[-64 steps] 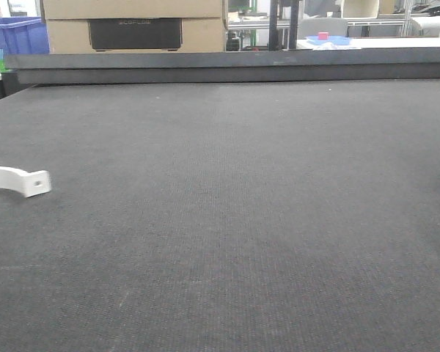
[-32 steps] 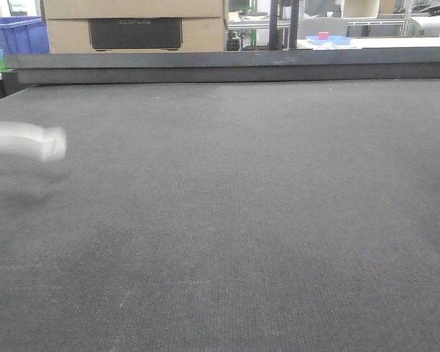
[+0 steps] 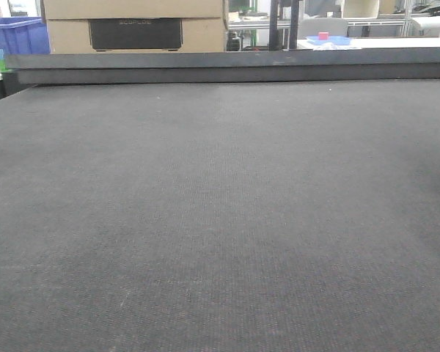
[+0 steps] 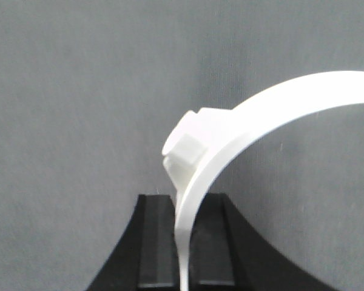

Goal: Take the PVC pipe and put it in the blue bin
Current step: 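Lift the white clamp off the table with both grippers, then hold the clamp raised in both grippers while turning away from the table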

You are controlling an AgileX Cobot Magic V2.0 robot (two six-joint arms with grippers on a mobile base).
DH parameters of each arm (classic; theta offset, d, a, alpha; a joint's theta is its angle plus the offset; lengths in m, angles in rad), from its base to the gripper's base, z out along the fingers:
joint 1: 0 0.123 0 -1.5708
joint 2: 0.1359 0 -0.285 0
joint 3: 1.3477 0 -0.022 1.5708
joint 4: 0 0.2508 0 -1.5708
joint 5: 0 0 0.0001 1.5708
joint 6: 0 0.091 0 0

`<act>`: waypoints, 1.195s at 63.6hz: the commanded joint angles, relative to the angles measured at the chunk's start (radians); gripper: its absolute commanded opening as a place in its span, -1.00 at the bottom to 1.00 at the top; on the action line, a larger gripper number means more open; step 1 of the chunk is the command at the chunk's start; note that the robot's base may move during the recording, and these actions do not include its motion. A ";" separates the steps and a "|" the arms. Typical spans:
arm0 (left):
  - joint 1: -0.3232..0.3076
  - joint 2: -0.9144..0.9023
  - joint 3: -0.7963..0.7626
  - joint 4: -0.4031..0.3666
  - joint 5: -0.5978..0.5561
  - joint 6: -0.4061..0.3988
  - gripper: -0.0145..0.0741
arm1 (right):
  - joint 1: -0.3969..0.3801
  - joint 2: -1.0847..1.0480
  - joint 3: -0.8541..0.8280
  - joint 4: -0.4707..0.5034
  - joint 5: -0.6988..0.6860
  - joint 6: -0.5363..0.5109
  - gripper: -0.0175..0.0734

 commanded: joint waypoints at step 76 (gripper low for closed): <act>-0.042 -0.497 0.504 -0.012 -0.643 0.000 -0.92 | 0.056 -0.477 0.214 0.047 -0.467 -0.101 -0.97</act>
